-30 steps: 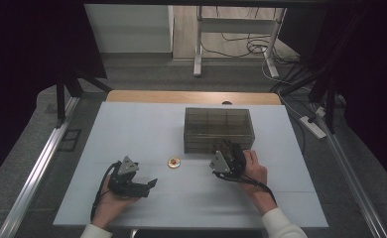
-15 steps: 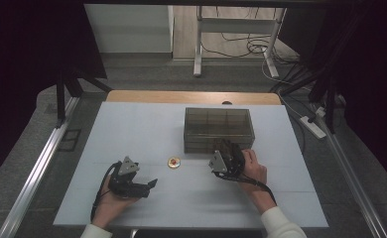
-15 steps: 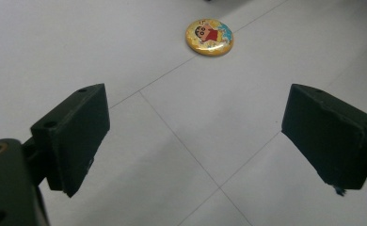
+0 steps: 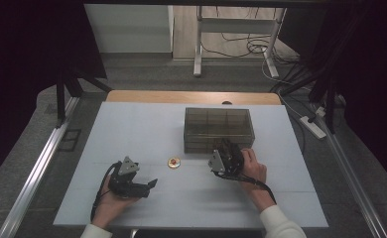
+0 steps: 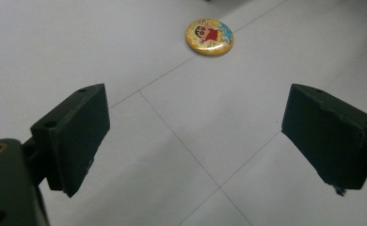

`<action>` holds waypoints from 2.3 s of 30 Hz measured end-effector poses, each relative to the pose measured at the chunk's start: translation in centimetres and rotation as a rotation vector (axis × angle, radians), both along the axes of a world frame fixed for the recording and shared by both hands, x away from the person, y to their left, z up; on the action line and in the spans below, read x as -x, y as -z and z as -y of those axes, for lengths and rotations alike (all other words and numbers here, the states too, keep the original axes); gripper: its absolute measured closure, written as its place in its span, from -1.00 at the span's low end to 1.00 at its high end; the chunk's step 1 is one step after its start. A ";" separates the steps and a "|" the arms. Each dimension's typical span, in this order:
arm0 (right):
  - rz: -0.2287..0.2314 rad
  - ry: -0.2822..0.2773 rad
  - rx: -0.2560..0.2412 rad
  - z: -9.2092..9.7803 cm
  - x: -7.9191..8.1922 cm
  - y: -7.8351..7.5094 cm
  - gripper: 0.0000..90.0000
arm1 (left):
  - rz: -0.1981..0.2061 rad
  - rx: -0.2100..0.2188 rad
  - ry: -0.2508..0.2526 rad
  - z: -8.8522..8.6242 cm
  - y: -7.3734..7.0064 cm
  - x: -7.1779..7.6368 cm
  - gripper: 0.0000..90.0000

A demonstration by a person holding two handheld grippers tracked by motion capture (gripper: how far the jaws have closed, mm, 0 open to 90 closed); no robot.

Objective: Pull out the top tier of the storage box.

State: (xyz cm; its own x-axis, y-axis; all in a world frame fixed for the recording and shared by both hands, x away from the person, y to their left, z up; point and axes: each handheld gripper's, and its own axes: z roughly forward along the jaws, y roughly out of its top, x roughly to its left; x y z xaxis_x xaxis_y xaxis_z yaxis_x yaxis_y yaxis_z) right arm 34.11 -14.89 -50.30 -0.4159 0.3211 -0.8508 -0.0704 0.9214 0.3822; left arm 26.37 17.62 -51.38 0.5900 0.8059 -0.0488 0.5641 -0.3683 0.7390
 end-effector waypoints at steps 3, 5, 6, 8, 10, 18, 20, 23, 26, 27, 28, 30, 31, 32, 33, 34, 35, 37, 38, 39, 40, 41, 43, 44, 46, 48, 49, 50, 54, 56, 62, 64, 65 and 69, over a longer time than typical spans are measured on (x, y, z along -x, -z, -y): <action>0.007 0.000 0.004 -0.1 0.0 0.1 0.31 | 0.000 0.000 0.000 0.0 0.0 0.0 -0.80; 0.013 -0.002 0.003 -0.2 0.0 0.1 0.33 | 0.001 0.001 0.000 0.0 0.0 0.0 -0.80; 0.013 -0.004 0.012 -0.2 0.0 0.1 0.33 | 0.001 0.000 -0.001 0.0 0.0 0.0 -0.80; 0.016 -0.007 0.018 -0.3 0.0 0.1 0.36 | 0.002 0.001 -0.001 0.0 0.0 0.0 -0.80; 0.027 -0.008 0.019 -0.3 0.0 0.1 0.40 | 0.002 0.001 -0.001 0.0 0.0 0.0 -0.80; 0.065 -0.002 0.040 -0.5 0.0 0.1 0.55 | 0.003 0.001 -0.002 0.0 0.0 0.0 -0.80; 0.073 0.001 0.045 -0.5 0.0 0.1 0.60 | 0.003 0.002 -0.003 0.0 -0.1 0.0 -0.80; 0.083 0.003 0.049 -0.5 0.0 0.1 0.67 | 0.003 0.002 -0.003 0.0 -0.1 0.0 -0.80; 0.091 0.005 0.056 -0.5 0.0 0.2 0.69 | 0.003 0.001 -0.003 -0.1 -0.1 0.0 -0.80; 0.094 0.005 0.060 -0.6 0.0 0.2 0.70 | 0.003 0.002 -0.003 -0.1 -0.1 0.0 -0.80; 0.098 0.004 0.065 -0.6 0.0 0.2 0.70 | 0.003 0.002 -0.004 -0.1 -0.1 0.0 -0.80; 0.104 0.003 0.075 -0.6 0.1 0.3 0.71 | 0.003 0.001 -0.003 -0.1 0.0 0.0 -0.80; 0.105 0.006 0.078 -0.6 0.1 0.3 0.72 | 0.003 0.001 -0.003 -0.1 0.0 0.0 -0.80; 0.108 0.006 0.079 -0.6 0.1 0.3 0.72 | 0.003 0.001 -0.003 -0.1 0.0 0.0 -0.80; 0.107 0.005 0.081 -0.6 0.1 0.3 0.72 | 0.003 0.001 -0.003 -0.1 -0.1 0.0 -0.80; 0.108 0.005 0.082 -0.6 0.1 0.3 0.73 | 0.003 0.002 -0.003 -0.1 -0.1 0.0 -0.80; 0.108 0.005 0.084 -0.6 0.1 0.3 0.73 | 0.003 0.002 -0.003 -0.1 -0.1 0.0 -0.80; 0.113 0.002 0.090 -0.6 0.1 0.3 0.74 | 0.003 0.003 -0.004 -0.1 -0.1 0.0 -0.80; 0.114 0.002 0.094 -0.6 0.1 0.3 0.74 | 0.004 0.003 -0.004 -0.1 -0.1 0.0 -0.80; 0.114 0.002 0.093 -0.6 0.1 0.3 0.74 | 0.004 0.003 -0.004 -0.1 -0.1 0.0 -0.80; 0.111 0.003 0.086 -0.6 0.1 0.3 0.74 | 0.003 0.004 -0.004 -0.1 -0.1 0.0 -0.80; 0.107 0.004 0.090 -0.6 0.1 0.2 0.74 | 0.002 0.003 -0.003 -0.1 0.0 0.0 -0.80; 0.109 0.003 0.096 -0.6 0.1 0.2 0.75 | 0.002 0.001 -0.003 -0.1 0.0 0.0 -0.80; 0.110 0.003 0.095 -0.6 0.1 0.3 0.75 | 0.002 0.002 -0.003 -0.1 0.0 0.0 -0.80; 0.115 0.004 0.095 -0.6 0.2 0.3 0.75 | 0.003 0.004 -0.004 -0.1 0.0 0.0 -0.80; 0.116 0.005 0.095 -0.6 0.2 0.2 0.76 | 0.003 0.005 -0.006 -0.2 -0.1 0.0 -0.80; 0.116 0.006 0.095 -0.6 0.2 0.2 0.76 | 0.003 0.005 -0.006 -0.2 -0.1 0.0 -0.80; 0.115 0.005 0.095 -0.6 0.3 0.2 0.76 | 0.003 0.005 -0.006 -0.2 -0.1 0.0 -0.80; 0.118 0.002 0.099 -0.6 0.4 0.2 0.76 | 0.004 0.005 -0.006 -0.2 -0.1 0.0 -0.80; 0.121 0.003 0.104 -0.6 0.5 0.2 0.76 | 0.005 0.005 -0.006 -0.3 -0.1 0.0 -0.80; 0.126 0.001 0.108 -0.6 0.8 0.3 0.76 | 0.004 0.008 -0.010 -0.3 -0.1 0.0 -0.80; 0.128 0.001 0.107 -0.6 1.0 0.4 0.76 | 0.005 0.008 -0.010 -0.4 -0.1 0.0 -0.80; 0.128 0.001 0.105 -0.5 1.0 0.4 0.76 | 0.005 0.009 -0.011 -0.4 -0.1 0.0 -0.80; 0.132 -0.003 0.107 -0.5 1.3 0.4 0.76 | 0.004 0.008 -0.011 -0.4 -0.1 0.0 -0.80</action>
State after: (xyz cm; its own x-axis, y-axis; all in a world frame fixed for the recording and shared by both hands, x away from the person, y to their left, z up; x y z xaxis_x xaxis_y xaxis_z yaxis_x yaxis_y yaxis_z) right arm 32.84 -14.39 -50.73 -0.2990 0.2252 -0.9273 -0.1160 0.9560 0.2696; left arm 26.35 18.00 -51.28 0.5812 0.8120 -0.0526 0.5650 -0.3562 0.7443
